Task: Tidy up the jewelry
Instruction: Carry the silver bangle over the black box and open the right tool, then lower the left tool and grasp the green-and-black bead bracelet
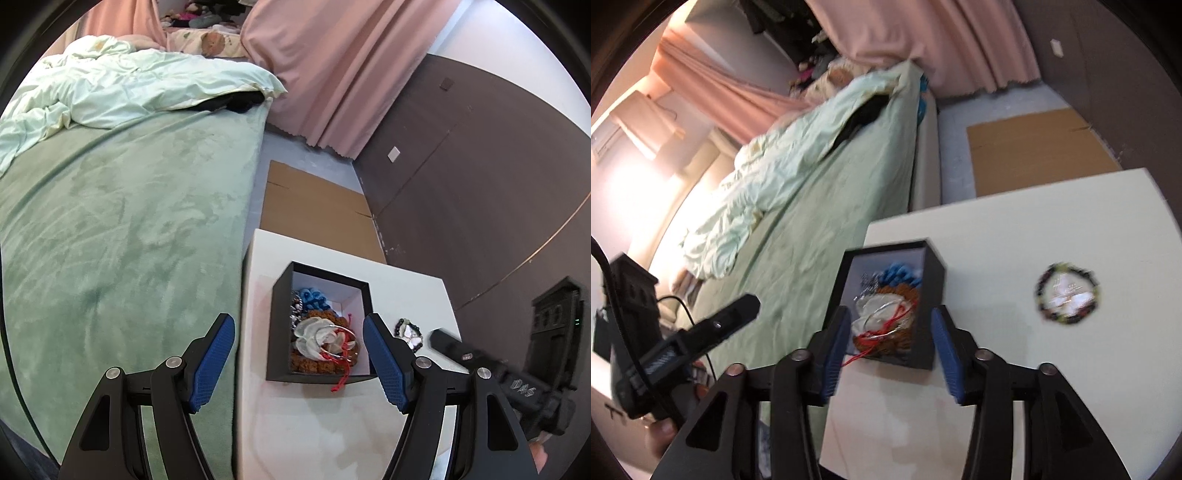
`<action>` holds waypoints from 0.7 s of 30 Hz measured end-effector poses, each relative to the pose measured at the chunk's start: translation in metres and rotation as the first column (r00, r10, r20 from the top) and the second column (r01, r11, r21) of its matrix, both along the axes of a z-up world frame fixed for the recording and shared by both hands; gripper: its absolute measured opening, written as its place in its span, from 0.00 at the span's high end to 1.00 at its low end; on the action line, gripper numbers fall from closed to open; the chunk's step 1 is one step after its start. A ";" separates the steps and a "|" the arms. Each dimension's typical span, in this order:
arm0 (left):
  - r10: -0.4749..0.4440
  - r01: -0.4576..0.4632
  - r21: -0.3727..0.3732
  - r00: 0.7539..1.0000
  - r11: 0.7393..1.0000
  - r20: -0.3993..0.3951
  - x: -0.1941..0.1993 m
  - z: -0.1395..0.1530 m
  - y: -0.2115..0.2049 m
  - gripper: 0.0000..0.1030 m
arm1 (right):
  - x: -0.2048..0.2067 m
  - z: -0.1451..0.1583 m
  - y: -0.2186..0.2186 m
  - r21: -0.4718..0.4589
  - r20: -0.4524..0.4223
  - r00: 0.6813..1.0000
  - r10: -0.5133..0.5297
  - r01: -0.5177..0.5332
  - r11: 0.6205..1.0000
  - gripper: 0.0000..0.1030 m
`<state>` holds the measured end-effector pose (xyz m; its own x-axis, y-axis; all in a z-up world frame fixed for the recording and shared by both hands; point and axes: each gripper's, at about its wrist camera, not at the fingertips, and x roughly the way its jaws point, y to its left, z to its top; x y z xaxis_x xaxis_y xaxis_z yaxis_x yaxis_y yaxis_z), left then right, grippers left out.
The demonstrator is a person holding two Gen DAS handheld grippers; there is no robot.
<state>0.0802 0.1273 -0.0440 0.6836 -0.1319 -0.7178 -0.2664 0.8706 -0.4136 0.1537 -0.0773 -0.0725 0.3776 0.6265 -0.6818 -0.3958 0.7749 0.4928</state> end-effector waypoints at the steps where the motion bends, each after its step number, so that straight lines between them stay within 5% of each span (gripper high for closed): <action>1: -0.008 0.008 0.003 1.000 1.000 -0.002 0.001 0.000 -0.004 0.29 | -0.001 0.002 -0.008 0.002 0.007 1.000 -0.017 0.017 1.000 0.42; 18: -0.148 0.148 0.038 0.989 0.988 -0.008 0.036 -0.006 -0.081 0.29 | 0.014 -0.003 -0.107 -0.069 -0.069 0.980 -0.186 0.181 0.981 0.41; 21: -0.183 0.183 0.056 0.983 0.981 -0.014 0.045 -0.007 -0.099 0.29 | 0.020 -0.011 -0.116 -0.100 -0.104 0.972 -0.212 0.202 0.974 0.29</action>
<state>0.1247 0.0281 -0.0514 0.6453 -0.2132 -0.7336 -0.1038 0.9269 -0.3606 0.1736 -0.1936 -0.0834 0.4101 0.4784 -0.7765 -0.1676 0.8764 0.4515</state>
